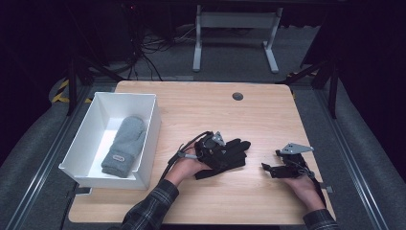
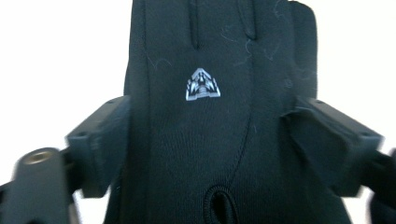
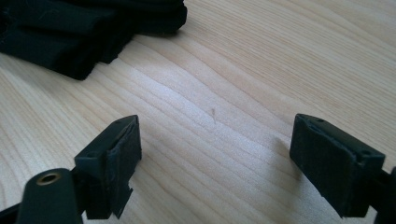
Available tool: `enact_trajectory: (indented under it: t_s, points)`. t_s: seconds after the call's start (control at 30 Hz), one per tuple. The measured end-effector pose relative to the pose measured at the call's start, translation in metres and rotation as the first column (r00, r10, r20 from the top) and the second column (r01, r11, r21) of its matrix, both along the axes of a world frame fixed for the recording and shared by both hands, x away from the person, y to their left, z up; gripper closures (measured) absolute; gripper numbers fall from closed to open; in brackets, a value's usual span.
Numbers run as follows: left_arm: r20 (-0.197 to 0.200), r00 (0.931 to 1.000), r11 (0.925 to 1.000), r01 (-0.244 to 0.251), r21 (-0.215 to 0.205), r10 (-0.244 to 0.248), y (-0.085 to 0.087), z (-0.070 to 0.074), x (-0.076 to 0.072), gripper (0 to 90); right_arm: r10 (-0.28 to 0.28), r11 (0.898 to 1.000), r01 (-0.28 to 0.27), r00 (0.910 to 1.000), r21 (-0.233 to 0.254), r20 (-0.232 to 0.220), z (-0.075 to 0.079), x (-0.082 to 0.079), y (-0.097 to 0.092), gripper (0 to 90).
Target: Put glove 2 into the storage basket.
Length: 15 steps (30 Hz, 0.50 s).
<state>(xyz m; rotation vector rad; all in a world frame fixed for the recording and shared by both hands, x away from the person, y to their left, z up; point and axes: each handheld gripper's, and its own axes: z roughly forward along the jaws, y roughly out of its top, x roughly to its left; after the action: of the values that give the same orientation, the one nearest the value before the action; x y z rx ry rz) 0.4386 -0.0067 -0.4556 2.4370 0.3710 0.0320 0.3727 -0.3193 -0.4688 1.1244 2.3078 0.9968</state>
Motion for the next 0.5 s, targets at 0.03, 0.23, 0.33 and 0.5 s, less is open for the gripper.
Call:
enact_trajectory:
  t_s: [0.03,0.23,0.33,0.5]
  points:
    - [-0.003,0.9999,0.9999,0.010,-0.003,-0.010,-0.0002,0.0010,-0.0013,27.4,-0.001,1.000,0.001,1.0000,0.000,0.000,0.0000,-0.0001,0.0002,17.0]
    - [-0.052,0.9978,0.9991,0.040,-0.011,-0.040,0.0006,0.0039,-0.0053,60.2,-0.001,1.000,0.001,1.0000,0.001,-0.002,-0.0001,-0.0003,0.0006,16.7]
    - [-0.073,0.9967,0.9992,0.035,-0.022,-0.036,0.0010,0.0041,-0.0047,63.6,-0.001,1.000,0.001,1.0000,0.001,-0.002,-0.0001,-0.0003,0.0006,16.6]
    - [-0.110,0.9939,0.9996,-0.014,-0.024,0.012,0.0017,0.0063,-0.0045,66.3,-0.001,1.000,0.001,1.0000,0.001,-0.002,-0.0001,-0.0003,0.0006,16.6]
